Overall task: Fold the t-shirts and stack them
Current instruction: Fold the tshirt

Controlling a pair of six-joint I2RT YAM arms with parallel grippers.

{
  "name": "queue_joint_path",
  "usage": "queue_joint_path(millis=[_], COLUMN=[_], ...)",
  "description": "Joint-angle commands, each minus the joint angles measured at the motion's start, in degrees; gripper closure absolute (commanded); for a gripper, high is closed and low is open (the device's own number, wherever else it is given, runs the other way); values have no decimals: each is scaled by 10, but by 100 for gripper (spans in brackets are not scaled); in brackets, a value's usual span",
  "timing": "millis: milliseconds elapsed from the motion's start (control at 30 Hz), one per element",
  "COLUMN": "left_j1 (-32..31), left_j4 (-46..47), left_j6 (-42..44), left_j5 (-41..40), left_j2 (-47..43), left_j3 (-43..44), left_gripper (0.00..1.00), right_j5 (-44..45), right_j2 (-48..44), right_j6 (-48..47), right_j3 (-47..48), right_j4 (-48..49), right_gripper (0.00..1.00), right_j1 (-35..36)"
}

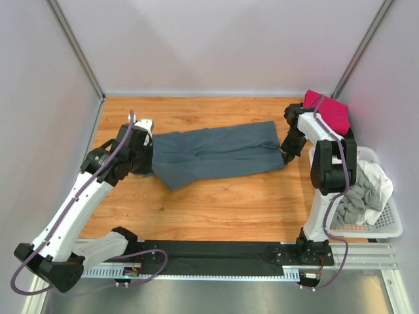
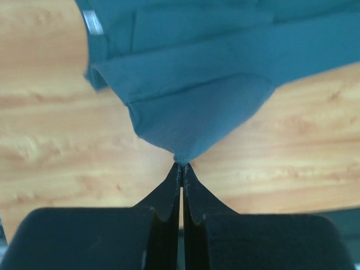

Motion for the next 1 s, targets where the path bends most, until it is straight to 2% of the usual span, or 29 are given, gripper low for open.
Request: queue_joint_path(millis=[0, 267, 367, 500, 700, 833, 967], left_j1=[-21, -30, -30, -30, -30, -30, -30], left_j4=[-120, -261, -275, -278, -287, -264, -214], left_j6=[-89, -126, -124, -118, -133, -78, -20], left_j5=[14, 45, 61, 41, -52, -137, -181], left_j2=[-46, -107, -116, -120, -98, -63, -31], left_j3=[-16, -6, -11, -13, 21, 59, 82], left_gripper=[100, 100, 100, 100, 100, 100, 100], right_j5=[-7, -10, -5, -2, -1, 10, 17], right_j2=[-43, -105, -122, -141, -144, -147, -141], right_j6=[-9, -2, 0, 5, 7, 11, 12], right_j3=[-35, -128, -154, -174, -175, -165, -145], right_j4=[8, 11, 10, 14, 5, -19, -30], right_gripper=[100, 100, 100, 100, 99, 100, 100], right_j1=[3, 4, 5, 6, 6, 7, 7])
